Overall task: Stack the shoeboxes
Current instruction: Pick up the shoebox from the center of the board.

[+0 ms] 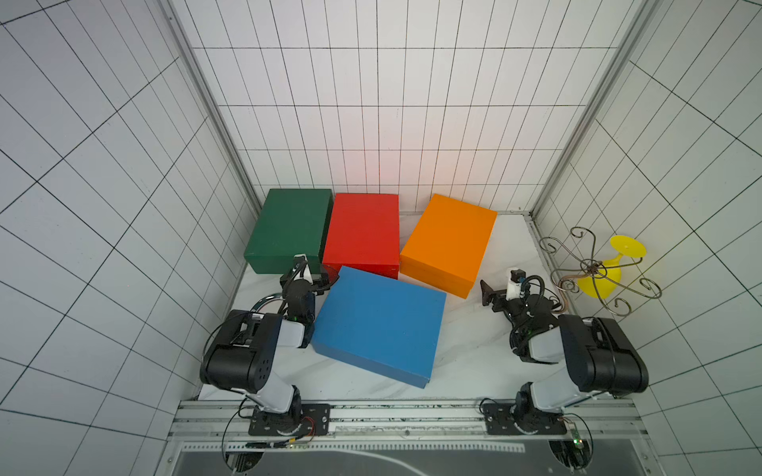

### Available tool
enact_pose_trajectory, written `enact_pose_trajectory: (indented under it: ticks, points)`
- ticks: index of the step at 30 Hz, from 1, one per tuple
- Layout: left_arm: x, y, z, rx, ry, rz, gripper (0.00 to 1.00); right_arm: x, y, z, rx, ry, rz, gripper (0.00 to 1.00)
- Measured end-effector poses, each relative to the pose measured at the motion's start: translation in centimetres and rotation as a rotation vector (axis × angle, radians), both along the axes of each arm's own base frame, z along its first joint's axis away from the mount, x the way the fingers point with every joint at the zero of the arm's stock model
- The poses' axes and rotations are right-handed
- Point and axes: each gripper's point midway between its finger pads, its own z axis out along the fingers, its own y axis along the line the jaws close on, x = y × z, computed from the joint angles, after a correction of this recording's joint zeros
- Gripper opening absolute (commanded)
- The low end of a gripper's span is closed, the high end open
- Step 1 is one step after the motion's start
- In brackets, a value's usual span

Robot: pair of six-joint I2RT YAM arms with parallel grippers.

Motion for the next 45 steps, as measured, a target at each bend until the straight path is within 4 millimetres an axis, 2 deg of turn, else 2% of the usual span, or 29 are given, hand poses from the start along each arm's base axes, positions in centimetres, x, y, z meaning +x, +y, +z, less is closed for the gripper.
enact_pose_trajectory:
  ticks: [30, 37, 39, 42, 45]
  points:
    - [0.0, 0.0, 0.0, 0.000, 0.001, -0.003, 0.97, 0.0, 0.0, 0.0, 0.000, 0.000, -0.001, 0.99]
    - [0.1, 0.2, 0.1, 0.010, 0.020, 0.010, 0.98, 0.0, -0.9, 0.1, 0.004, 0.014, -0.057, 0.99]
    - [0.4, 0.4, 0.9, 0.010, 0.024, 0.024, 0.97, -0.2, -1.3, 1.0, 0.003, 0.001, -0.081, 0.99]
    - [0.8, 0.6, 3.3, 0.008, -0.006, 0.047, 0.97, -0.1, -1.7, 2.8, -0.005, -0.032, -0.132, 0.99]
    - [0.4, 1.0, 5.4, -0.001, -0.037, 0.084, 0.97, 0.1, -1.2, 4.0, -0.014, -0.046, -0.159, 0.99]
